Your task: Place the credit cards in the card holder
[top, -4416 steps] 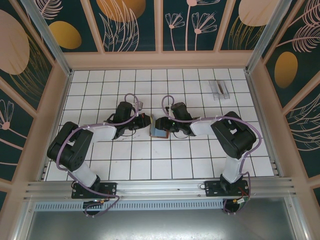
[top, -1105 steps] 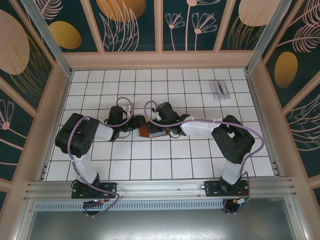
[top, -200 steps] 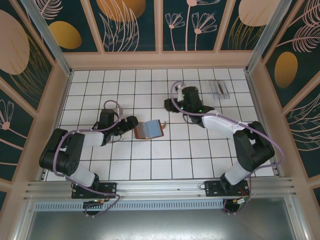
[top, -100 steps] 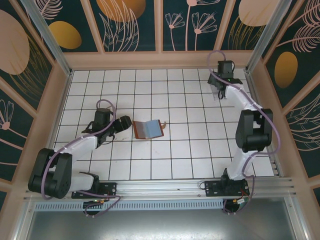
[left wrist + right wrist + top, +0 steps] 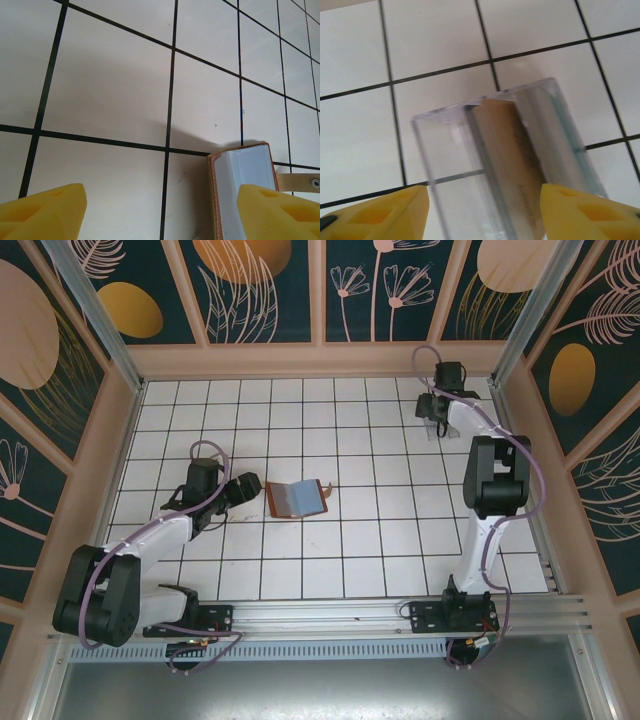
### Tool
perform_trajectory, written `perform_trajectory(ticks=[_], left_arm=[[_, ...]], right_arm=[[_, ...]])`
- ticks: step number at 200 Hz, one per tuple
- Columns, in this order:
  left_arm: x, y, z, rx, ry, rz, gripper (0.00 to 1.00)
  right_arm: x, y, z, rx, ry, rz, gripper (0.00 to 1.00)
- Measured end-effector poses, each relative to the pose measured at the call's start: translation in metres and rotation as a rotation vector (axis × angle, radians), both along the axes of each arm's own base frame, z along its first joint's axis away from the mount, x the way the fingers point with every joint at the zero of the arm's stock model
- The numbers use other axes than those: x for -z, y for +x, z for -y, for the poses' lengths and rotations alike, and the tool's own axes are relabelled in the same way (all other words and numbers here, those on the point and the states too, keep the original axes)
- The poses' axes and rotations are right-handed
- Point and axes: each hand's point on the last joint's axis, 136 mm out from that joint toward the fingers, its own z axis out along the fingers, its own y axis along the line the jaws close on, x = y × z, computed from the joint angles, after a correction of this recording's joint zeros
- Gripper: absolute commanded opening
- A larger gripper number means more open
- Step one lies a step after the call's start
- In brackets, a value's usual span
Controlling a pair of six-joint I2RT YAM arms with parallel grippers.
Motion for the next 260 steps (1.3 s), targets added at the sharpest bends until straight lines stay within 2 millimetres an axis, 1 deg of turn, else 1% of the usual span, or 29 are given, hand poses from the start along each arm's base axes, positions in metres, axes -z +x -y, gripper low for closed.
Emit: perform_trajectory(ticks=[29, 62, 73, 100, 120, 151, 171, 192, 202, 219, 242, 252, 260], left_arm=[[0.002, -0.001, 0.000, 0.000, 0.001, -0.006, 0.79], [0.006, -0.002, 0.000, 0.002, -0.001, -0.013, 0.79], [0.007, -0.002, 0.001, 0.003, -0.002, -0.018, 0.79], [0.008, -0.002, 0.000, 0.003, -0.001, -0.019, 0.79], [0.008, -0.003, 0.000, 0.002, 0.001, -0.021, 0.79], [0.007, -0.002, 0.000, 0.000, 0.000, -0.017, 0.79], [0.007, -0.002, 0.000, 0.000, -0.001, -0.018, 0.79], [0.005, -0.002, 0.000, -0.002, -0.004, -0.014, 0.79], [0.005, -0.002, 0.000, -0.002, -0.006, -0.012, 0.79], [0.004, -0.002, 0.001, -0.001, -0.010, -0.012, 0.79], [0.002, -0.001, 0.002, -0.001, -0.020, -0.005, 0.79], [0.001, -0.001, 0.003, 0.003, -0.026, -0.002, 0.79], [0.001, -0.001, 0.004, 0.006, -0.029, -0.001, 0.79]], right_arm=[[-0.001, -0.001, -0.018, -0.042, -0.009, -0.005, 0.60], [0.000, -0.003, -0.028, -0.074, -0.019, -0.013, 0.52], [0.000, -0.003, -0.030, -0.078, -0.018, -0.013, 0.51], [0.003, -0.003, -0.030, -0.080, -0.019, -0.017, 0.44], [0.011, -0.003, -0.030, -0.080, -0.020, -0.032, 0.41], [0.032, -0.005, -0.029, -0.076, -0.026, -0.071, 0.29], [0.035, -0.007, -0.031, -0.077, -0.020, -0.080, 0.23], [0.035, -0.008, -0.037, -0.071, -0.004, -0.068, 0.21], [0.035, -0.012, -0.043, -0.071, 0.005, -0.063, 0.20], [0.035, -0.024, -0.059, -0.079, 0.023, -0.065, 0.18], [0.035, -0.042, -0.092, -0.112, 0.047, -0.074, 0.18], [0.035, -0.050, -0.109, -0.135, 0.065, -0.079, 0.20], [0.035, -0.056, -0.123, -0.156, 0.083, -0.082, 0.26]])
